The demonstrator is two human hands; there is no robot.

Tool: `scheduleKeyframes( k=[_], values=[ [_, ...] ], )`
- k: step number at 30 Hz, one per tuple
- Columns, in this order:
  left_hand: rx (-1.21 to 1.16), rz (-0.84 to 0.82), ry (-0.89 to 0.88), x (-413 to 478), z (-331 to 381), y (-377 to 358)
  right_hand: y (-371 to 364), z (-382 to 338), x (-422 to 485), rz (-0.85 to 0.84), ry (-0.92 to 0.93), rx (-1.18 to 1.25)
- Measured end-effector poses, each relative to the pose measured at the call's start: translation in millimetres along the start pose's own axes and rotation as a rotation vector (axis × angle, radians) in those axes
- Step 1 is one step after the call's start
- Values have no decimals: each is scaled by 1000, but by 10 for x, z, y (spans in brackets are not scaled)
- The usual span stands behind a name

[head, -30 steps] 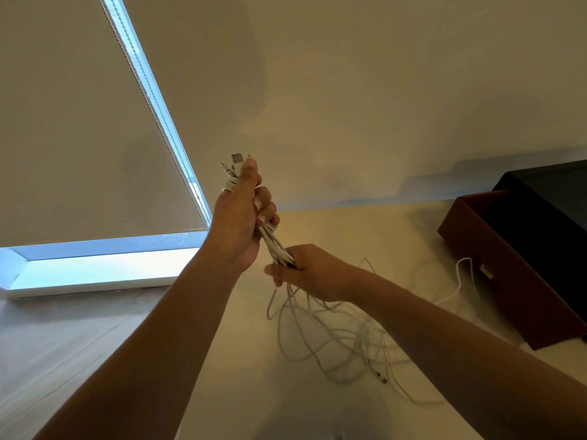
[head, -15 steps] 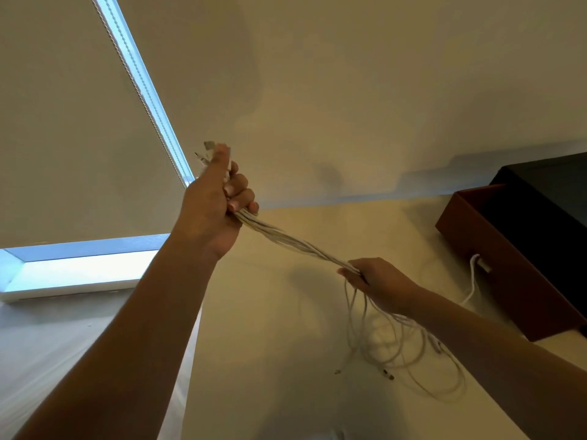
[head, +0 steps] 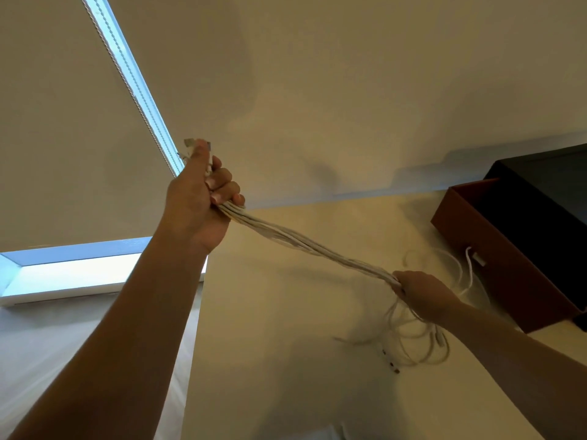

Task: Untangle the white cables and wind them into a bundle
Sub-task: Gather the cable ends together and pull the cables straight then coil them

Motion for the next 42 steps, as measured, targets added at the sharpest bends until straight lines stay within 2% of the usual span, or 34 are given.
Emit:
scheduleKeyframes(
  k=[3, 5, 7, 11, 13, 16, 20, 26, 34, 38, 42],
  values=[
    [-10, 10, 13, -16, -114, -35, -76, -86, -5, -273, 0, -70],
    [-2, 16, 12, -19, -171, -50, 45, -275, 6, -368, 15, -74],
    [9, 21, 25, -26, -236, -70, 356, -668, 49, -258, 112, 70],
    [26, 41, 29, -90, -365, -143, 976, -1683, -10, 37, 309, 533],
    [35, 55, 4, -130, -386, -176, 1071, -2006, -15, 131, 354, 593],
    [56, 63, -8, -170, -377, -188, 1051, -2222, 9, 210, 445, 559],
    [97, 66, -31, -176, -342, -132, 973, -2213, 14, 152, 466, 496],
    [81, 50, -68, -74, -83, -52, 843, -1768, -9, 178, 467, 355],
    [144, -233, 158, -187, -339, -168, 783, -1428, 60, 169, 456, 191],
    [139, -333, 247, -233, -413, -207, 682, -1369, 122, -14, 362, 470],
    [186, -446, 288, -332, -508, -239, 662, -1350, 137, -101, 346, 510]
  ],
)
Point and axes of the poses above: each hand's wrist, its own x-axis towards the middle knuckle, its own y-axis out of the back of the hand, z = x × y, the point moved 6 cm from there along x, towards the middle knuckle, and after that the axes turned 9 degrees about z, right-handed, at the moved point
